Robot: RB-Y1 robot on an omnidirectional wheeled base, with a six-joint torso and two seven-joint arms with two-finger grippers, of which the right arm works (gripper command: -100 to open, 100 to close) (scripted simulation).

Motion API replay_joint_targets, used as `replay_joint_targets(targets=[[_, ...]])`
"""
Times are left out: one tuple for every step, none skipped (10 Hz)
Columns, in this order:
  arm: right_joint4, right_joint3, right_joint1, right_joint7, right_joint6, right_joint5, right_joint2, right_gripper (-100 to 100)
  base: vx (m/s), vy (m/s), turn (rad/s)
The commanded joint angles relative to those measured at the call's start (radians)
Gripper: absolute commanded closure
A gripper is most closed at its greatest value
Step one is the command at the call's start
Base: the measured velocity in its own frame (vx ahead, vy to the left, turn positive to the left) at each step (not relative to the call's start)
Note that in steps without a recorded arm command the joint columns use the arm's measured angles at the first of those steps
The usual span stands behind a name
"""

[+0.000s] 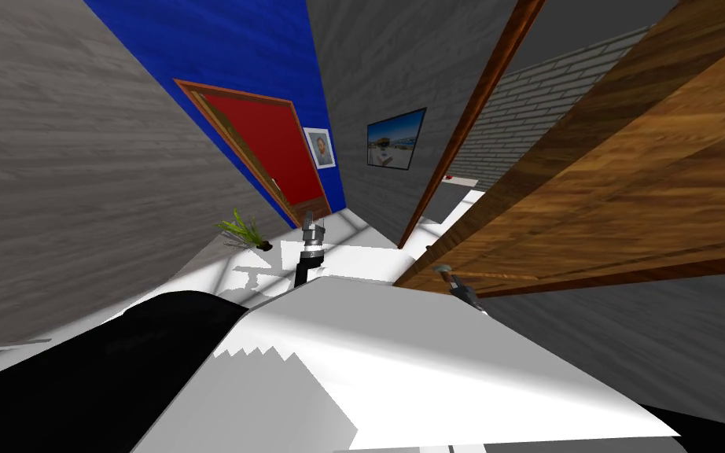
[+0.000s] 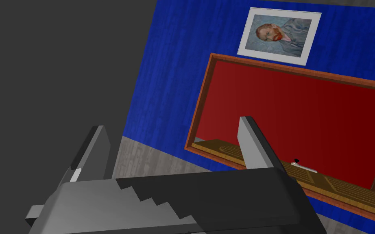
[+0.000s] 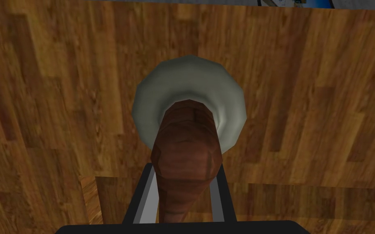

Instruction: Pull the door open

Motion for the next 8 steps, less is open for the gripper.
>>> replay_joint_targets(targets=[[0.014, -0.006, -0.003, -0.001, -0.011, -0.003, -0.009, 100, -0.182, -0.054, 0.111], [0.008, 0.000, -0.001, -0.001, -0.007, 0.000, -0.001, 100, -0.073, -0.025, 0.028], [0.019, 0.003, -0.002, -0.003, -0.018, 0.002, -0.002, 100, -0.120, -0.050, 0.149], [0.021, 0.003, -0.002, -0.003, -0.021, 0.002, -0.002, 100, -0.173, -0.052, 0.145], [0.027, 0.003, -0.003, -0.004, -0.027, 0.002, -0.004, 100, -0.202, -0.081, 0.140], [0.034, 0.004, -0.004, -0.005, -0.034, 0.002, -0.006, 100, -0.194, -0.081, 0.155], [0.041, 0.004, -0.005, -0.006, -0.042, 0.002, -0.008, 100, -0.205, -0.070, 0.164], [0.049, 0.004, -0.005, -0.008, -0.050, 0.002, -0.011, 100, -0.192, -0.053, 0.172]])
